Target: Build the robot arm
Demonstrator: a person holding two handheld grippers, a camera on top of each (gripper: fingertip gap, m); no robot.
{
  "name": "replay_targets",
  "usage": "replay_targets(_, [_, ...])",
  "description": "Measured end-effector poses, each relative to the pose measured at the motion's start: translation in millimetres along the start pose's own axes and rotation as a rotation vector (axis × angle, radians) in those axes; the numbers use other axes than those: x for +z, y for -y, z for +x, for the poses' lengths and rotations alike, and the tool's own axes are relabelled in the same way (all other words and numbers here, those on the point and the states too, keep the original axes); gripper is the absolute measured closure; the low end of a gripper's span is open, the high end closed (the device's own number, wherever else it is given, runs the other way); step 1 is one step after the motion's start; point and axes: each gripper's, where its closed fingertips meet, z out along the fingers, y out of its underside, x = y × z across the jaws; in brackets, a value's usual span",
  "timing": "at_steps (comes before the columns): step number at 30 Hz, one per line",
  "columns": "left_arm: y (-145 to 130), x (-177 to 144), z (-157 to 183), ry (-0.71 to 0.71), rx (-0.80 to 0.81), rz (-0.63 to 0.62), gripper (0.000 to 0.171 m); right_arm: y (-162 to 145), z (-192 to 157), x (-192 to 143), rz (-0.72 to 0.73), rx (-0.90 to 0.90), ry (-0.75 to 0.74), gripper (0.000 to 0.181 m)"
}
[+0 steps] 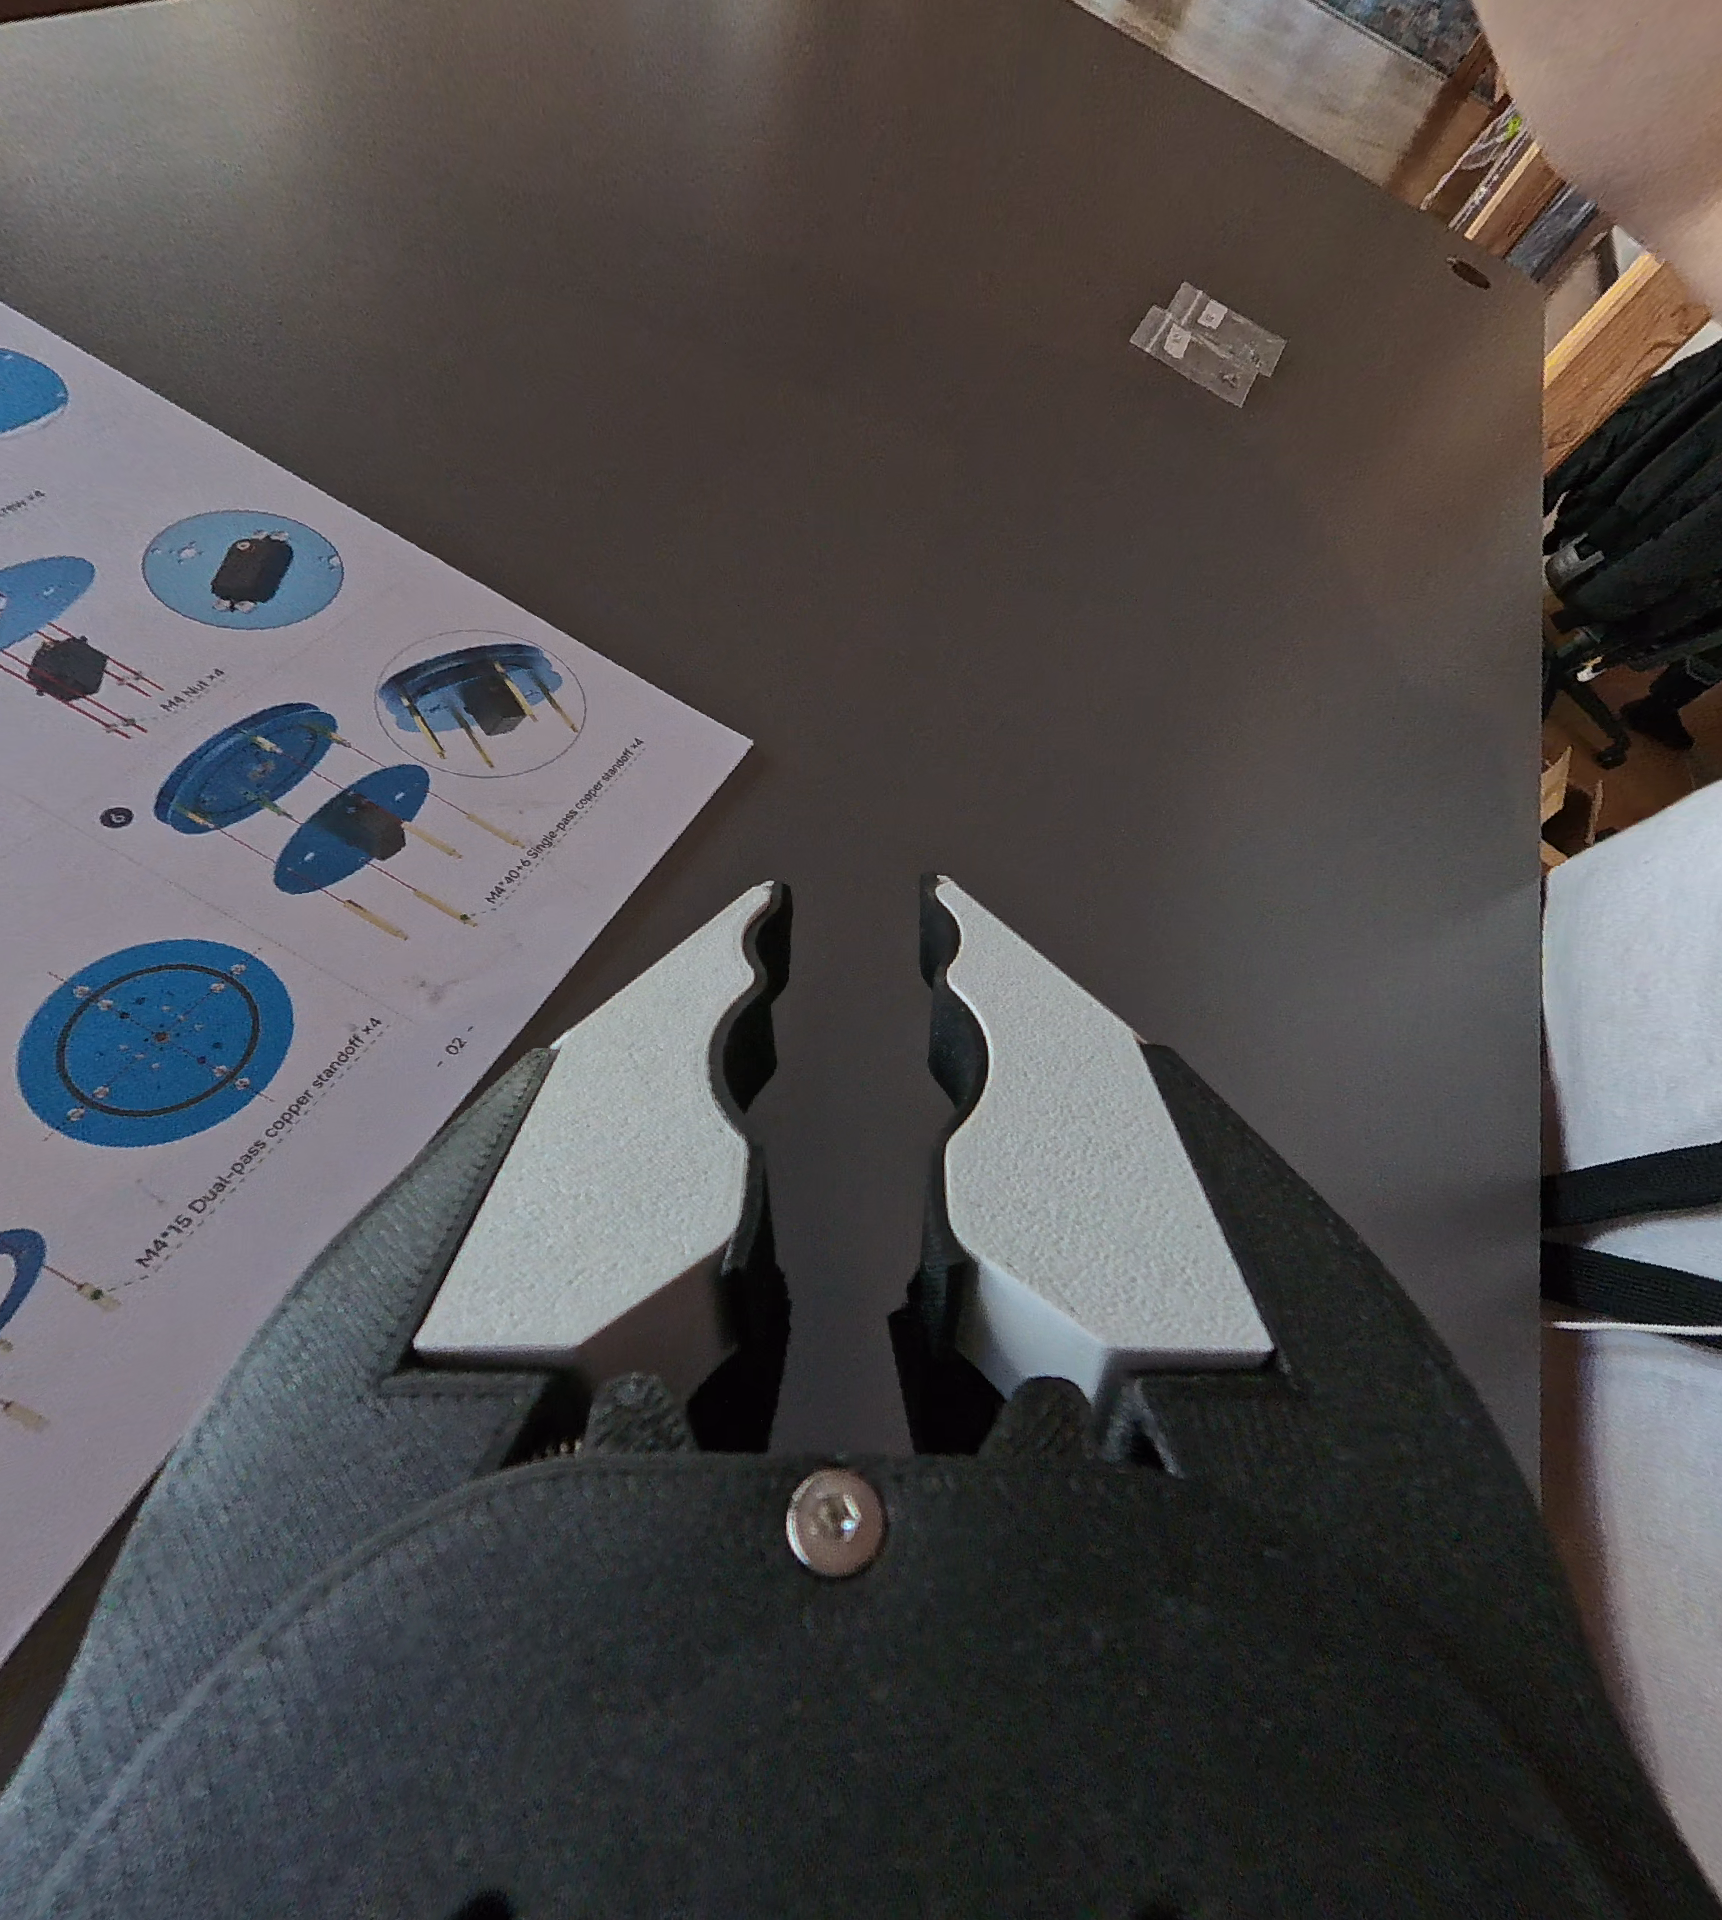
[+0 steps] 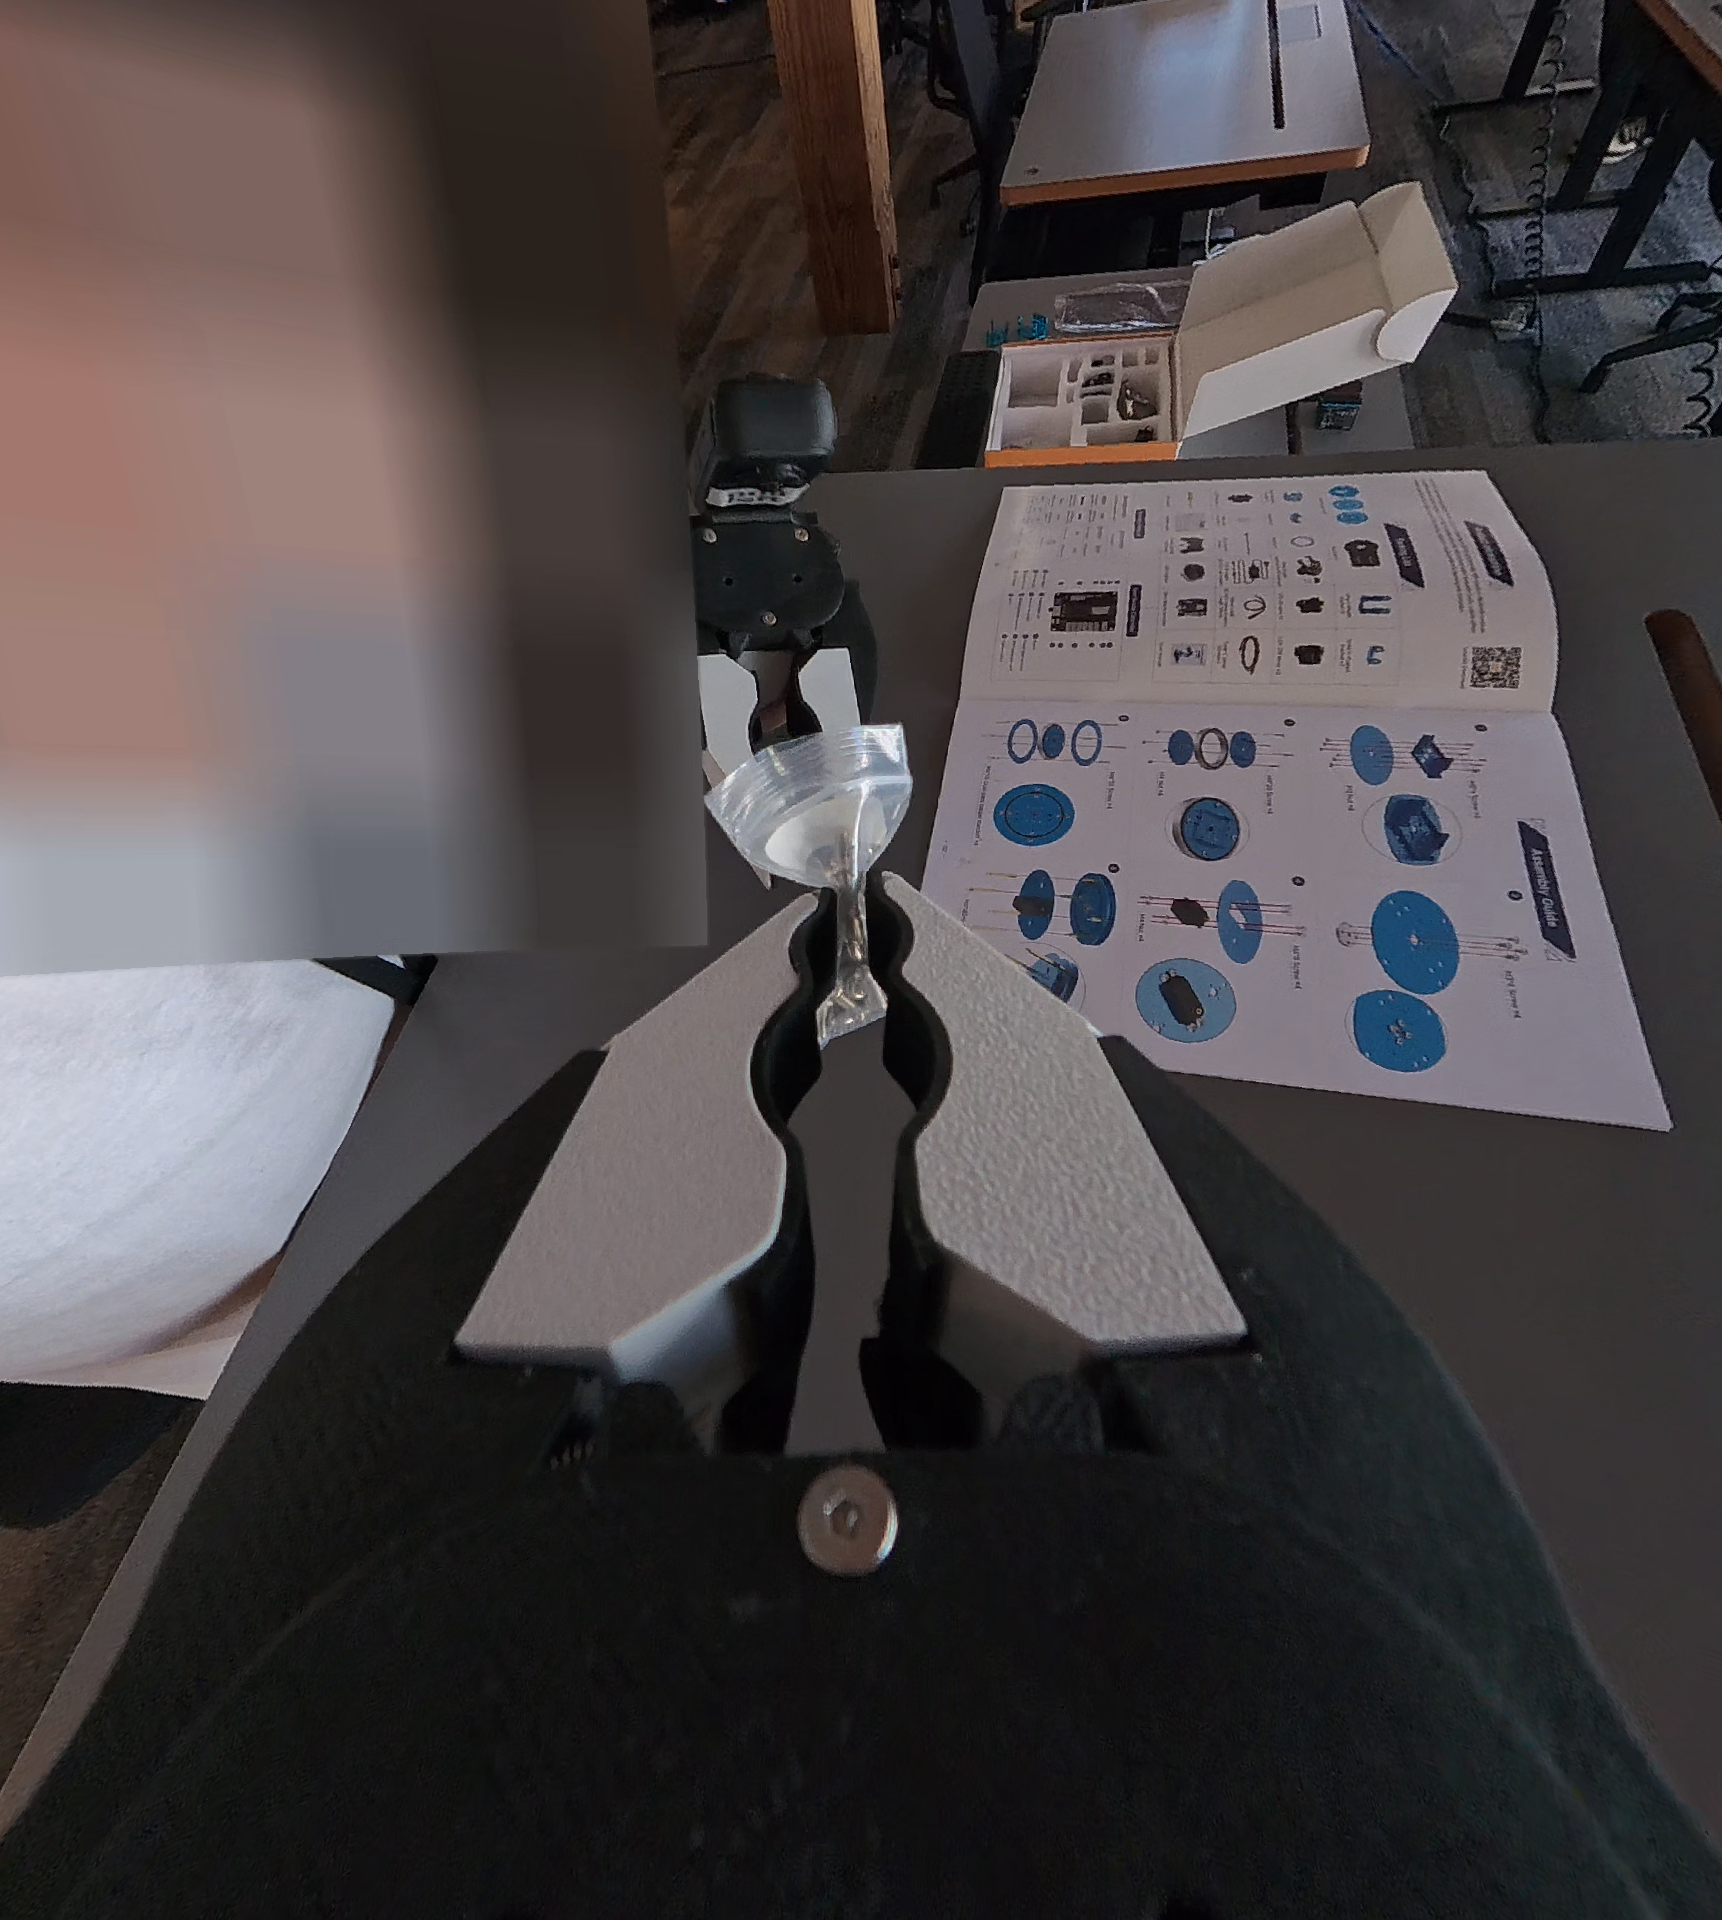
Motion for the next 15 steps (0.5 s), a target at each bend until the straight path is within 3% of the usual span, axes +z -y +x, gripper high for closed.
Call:
replay_targets(5, [5, -6, -7, 0.061, 0.035, 0.015, 0.146, -30, 3, -5, 0.079, 0.010, -0.123, 0.177])
replay_targets(10, [5, -11, -25, 0.120, 0.018, 0.021, 0.143, -89, 27, -14, 0.041, 0.062, -0.293, 0.177])
replay_targets(15, [3, -15, -40, 0.149, -0.029, 0.029, 0.142, -121, 42, -21, 0.090, 0.128, -0.316, 0.177])
